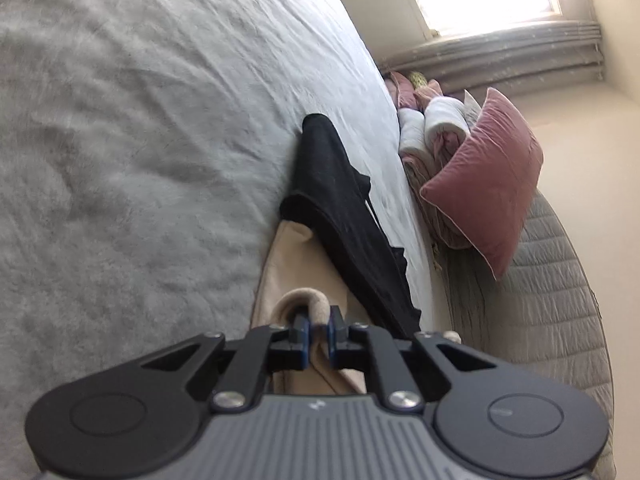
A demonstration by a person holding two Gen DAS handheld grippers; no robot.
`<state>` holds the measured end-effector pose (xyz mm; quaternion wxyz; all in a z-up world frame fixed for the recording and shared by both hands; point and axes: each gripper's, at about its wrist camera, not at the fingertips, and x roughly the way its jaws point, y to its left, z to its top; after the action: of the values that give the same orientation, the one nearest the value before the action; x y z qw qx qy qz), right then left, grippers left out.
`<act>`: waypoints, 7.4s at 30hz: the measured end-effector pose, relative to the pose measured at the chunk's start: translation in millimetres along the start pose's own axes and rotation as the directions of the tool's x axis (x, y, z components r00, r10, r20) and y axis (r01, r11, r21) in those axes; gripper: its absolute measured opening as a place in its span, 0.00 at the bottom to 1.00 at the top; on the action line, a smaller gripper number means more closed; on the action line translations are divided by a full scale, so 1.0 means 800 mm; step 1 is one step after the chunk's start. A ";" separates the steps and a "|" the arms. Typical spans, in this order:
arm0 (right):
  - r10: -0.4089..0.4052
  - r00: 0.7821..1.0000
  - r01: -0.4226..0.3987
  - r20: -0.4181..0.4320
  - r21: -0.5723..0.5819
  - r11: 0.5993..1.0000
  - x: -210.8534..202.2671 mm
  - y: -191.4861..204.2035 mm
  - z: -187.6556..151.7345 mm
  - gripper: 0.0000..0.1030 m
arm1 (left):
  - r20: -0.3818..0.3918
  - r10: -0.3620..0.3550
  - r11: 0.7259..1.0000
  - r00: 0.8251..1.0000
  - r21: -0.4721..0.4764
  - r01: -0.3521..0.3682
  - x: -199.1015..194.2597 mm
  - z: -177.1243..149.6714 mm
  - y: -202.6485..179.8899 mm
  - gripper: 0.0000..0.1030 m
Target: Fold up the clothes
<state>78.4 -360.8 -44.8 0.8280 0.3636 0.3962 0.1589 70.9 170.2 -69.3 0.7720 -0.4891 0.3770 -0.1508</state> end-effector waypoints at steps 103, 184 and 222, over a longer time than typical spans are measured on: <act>-0.010 0.999 0.016 -0.047 0.124 0.992 -0.055 -0.008 -0.059 0.48 | -0.186 0.099 0.995 0.978 0.027 -0.096 -0.043 -0.035 -0.003 0.47; -0.287 0.833 0.521 0.472 -0.500 0.692 0.001 0.082 -0.093 0.46 | 0.494 0.294 0.551 0.818 0.612 -0.567 -0.017 -0.102 -0.109 0.30; -0.120 0.983 0.179 0.136 -0.838 0.515 -0.057 0.094 -0.169 0.71 | 0.115 0.172 0.404 0.978 0.898 -0.176 -0.092 -0.149 -0.096 0.75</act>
<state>-53.0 -270.0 -22.7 0.9222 -0.1142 0.2739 0.2480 -54.6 101.5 0.9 0.9253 0.0428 0.2844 -0.2471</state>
